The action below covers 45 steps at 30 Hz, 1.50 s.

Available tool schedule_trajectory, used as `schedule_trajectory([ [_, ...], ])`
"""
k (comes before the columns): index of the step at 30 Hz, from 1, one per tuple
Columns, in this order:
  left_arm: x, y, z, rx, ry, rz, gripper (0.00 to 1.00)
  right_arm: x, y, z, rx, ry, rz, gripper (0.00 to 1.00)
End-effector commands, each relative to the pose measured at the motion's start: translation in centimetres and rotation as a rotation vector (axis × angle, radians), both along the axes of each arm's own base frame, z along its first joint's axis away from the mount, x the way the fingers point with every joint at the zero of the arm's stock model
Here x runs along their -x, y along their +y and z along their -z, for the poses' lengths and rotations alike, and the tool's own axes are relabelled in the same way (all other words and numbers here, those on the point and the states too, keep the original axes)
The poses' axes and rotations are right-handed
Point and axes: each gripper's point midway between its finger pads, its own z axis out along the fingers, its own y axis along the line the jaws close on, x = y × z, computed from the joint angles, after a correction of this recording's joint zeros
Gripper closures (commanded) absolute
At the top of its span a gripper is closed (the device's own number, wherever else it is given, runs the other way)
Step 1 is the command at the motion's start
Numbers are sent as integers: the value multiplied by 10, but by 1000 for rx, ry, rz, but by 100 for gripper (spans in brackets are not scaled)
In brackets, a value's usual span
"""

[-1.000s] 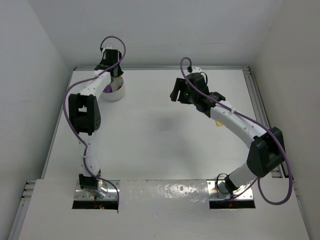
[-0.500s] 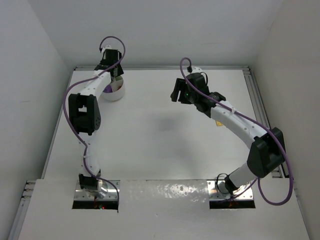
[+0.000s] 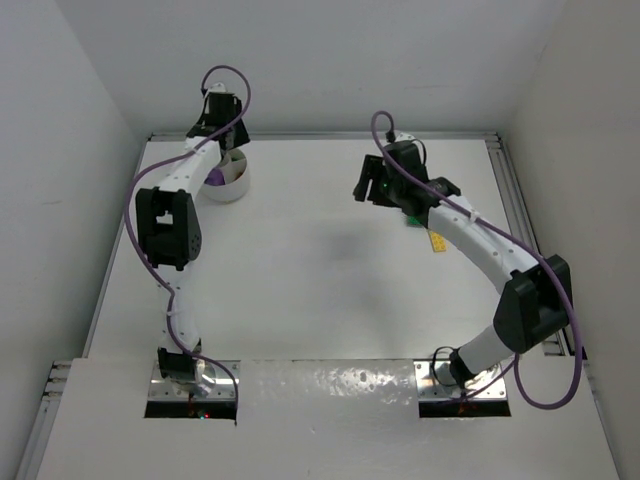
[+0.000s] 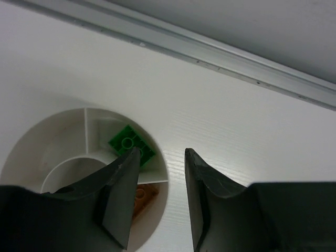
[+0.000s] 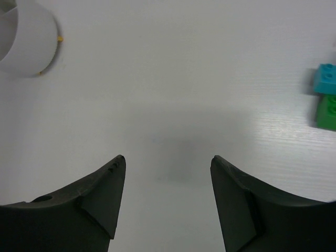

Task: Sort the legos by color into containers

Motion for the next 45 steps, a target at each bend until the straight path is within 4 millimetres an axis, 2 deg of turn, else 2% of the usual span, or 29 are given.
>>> schedule_trajectory([
  [1, -10, -24, -76, 28, -167, 137, 63, -12, -41, -5, 6, 54, 96, 36],
  [2, -6, -37, -93, 12, -195, 216, 63, -15, -64, 0, -1, 76, 148, 37],
  [4, 1, -54, -108, -24, -223, 309, 63, -15, -89, 5, 11, 101, 202, 37],
  [5, 10, -68, -124, -80, -249, 395, 63, -15, -104, 8, 51, 103, 232, 36],
  [6, 18, -82, -121, -84, -243, 472, 63, -13, -126, 12, 90, 127, 279, 35],
  [7, 30, -93, -138, -95, -268, 518, 63, -11, -138, 15, 145, 135, 283, 33],
  [8, 40, -99, -132, -133, -254, 596, 63, -6, -159, 20, 215, 153, 329, 30],
  [9, 49, -104, -130, -145, -243, 636, 63, -3, -169, 23, 263, 161, 340, 29],
  [10, 56, -106, -131, -159, -239, 665, 63, 0, -178, 25, 309, 169, 346, 28],
  [11, 68, -110, -143, -187, -257, 704, 63, 6, -188, 34, 372, 193, 330, 28],
  [12, 80, -110, -127, -191, -212, 731, 63, 8, -197, 37, 415, 197, 338, 28],
  [13, 87, -111, -127, -196, -208, 752, 63, 9, -202, 42, 455, 206, 312, 32],
  [14, 98, -112, -134, -207, -218, 789, 63, 9, -209, 47, 473, 210, 315, 51],
  [15, 107, -112, -120, -200, -179, 804, 63, 9, -214, 50, 487, 217, 315, 60],
  [16, 113, -112, -119, -198, -171, 810, 63, 7, -219, 54, 491, 224, 317, 66],
  [17, 120, -111, -121, -191, -171, 817, 63, 4, -230, 60, 486, 245, 337, 67],
  [18, 126, -111, -113, -181, -147, 822, 63, -2, -233, 61, 478, 240, 342, 60],
  [20, 134, -111, -112, -165, -136, 818, 62, -12, -236, 71, 496, 259, 298, 46],
  [22, 138, -107, -108, -161, -121, 800, 62, -21, -236, 80, 530, 283, 235, 37],
  [25, 141, -103, -104, -166, -108, 777, 62, -20, -238, 91, 580, 318, 176, 36],
  [27, 141, -100, -105, -172, -105, 762, 62, -16, -243, 103, 615, 334, 163, 41],
  [30, 142, -100, -106, -174, -108, 760, 62, -12, -248, 117, 585, 346, 159, 43],
  [32, 142, -100, -110, -175, -116, 760, 62, -17, -245, 122, 522, 338, 152, 42],
  [35, 140, -99, -111, -176, -113, 755, 62, -23, -254, 129, 464, 335, 157, 42],
  [40, 138, -99, -116, -183, -120, 751, 62, -26, -249, 145, 445, 354, 95, 42],
  [45, 136, -98, -121, -189, -126, 746, 61, -39, -245, 151, 380, 337, 81, 45],
])
